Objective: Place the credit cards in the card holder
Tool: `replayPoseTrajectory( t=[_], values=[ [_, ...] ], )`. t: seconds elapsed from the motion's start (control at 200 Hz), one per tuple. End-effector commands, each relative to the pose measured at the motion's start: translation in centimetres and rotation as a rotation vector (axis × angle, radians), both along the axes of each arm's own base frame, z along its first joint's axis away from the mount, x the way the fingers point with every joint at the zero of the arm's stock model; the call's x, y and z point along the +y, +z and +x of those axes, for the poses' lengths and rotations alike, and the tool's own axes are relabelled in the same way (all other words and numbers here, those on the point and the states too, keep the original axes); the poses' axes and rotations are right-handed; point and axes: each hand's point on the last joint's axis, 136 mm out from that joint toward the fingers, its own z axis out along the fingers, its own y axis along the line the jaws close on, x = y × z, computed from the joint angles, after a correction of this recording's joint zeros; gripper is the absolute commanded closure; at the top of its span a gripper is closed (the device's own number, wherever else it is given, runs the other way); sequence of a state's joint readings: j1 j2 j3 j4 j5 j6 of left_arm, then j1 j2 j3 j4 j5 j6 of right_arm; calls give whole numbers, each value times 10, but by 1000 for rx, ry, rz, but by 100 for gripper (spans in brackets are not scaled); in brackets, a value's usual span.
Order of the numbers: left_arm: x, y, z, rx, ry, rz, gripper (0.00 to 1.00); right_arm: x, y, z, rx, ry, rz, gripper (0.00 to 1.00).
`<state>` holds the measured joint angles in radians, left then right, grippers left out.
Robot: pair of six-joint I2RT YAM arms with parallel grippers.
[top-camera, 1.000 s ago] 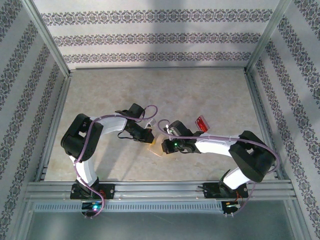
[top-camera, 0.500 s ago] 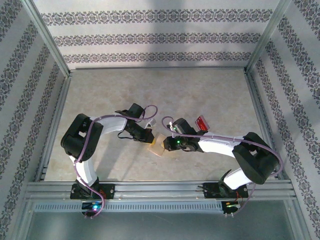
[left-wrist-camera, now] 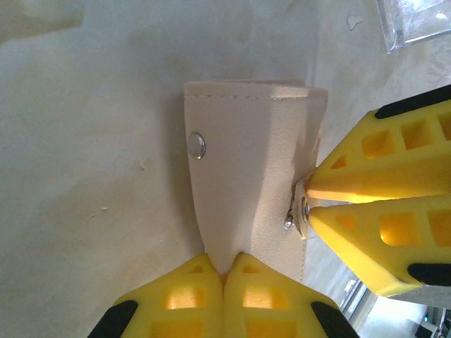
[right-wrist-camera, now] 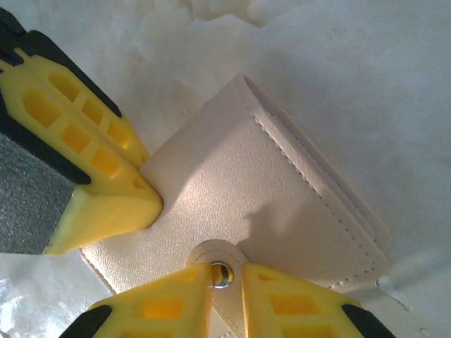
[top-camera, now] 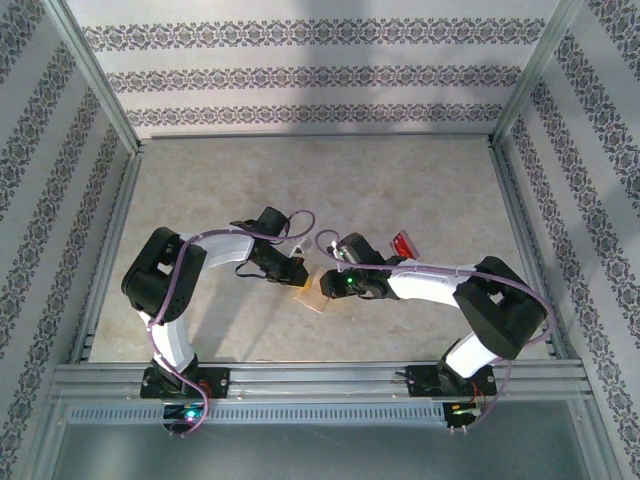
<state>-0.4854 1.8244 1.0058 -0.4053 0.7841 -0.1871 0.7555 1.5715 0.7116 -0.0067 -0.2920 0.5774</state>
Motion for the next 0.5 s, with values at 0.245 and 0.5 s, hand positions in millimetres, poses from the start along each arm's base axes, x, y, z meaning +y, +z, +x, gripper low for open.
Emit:
replayPoseTrajectory(
  t=[0.245, 0.5],
  values=[
    [4, -13, -11, 24, -26, 67, 100, 11, -7, -8, 16, 38, -14, 84],
    [3, -13, -11, 24, -26, 67, 100, 3, -3, -17, 9, 49, -43, 84]
  ],
)
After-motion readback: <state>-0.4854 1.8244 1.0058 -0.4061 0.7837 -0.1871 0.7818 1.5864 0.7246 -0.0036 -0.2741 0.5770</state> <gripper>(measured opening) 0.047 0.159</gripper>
